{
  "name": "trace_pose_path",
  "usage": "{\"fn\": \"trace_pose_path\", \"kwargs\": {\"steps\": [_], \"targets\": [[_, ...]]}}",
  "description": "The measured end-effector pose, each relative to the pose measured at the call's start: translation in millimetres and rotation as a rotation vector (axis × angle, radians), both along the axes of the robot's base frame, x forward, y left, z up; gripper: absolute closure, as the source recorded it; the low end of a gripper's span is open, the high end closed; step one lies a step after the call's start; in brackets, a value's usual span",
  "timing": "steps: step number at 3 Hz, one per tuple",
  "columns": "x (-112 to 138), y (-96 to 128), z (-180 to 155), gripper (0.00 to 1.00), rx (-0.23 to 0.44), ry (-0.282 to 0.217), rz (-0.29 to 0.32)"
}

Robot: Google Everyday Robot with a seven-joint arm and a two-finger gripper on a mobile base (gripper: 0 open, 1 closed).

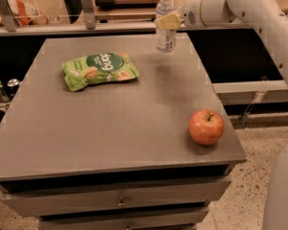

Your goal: Pick blue plastic bottle

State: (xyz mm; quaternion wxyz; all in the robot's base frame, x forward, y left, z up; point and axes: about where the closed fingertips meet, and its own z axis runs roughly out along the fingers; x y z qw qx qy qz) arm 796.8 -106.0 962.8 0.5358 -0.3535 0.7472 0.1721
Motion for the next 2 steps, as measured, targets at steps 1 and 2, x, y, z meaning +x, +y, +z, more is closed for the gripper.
{"fn": "trace_pose_path", "kwargs": {"steps": [1, 2], "targets": [[-8, -2, 28, 1.00, -0.026, -0.038, 0.008], [-13, -6, 46, 1.00, -0.040, -0.050, 0.017]]}}
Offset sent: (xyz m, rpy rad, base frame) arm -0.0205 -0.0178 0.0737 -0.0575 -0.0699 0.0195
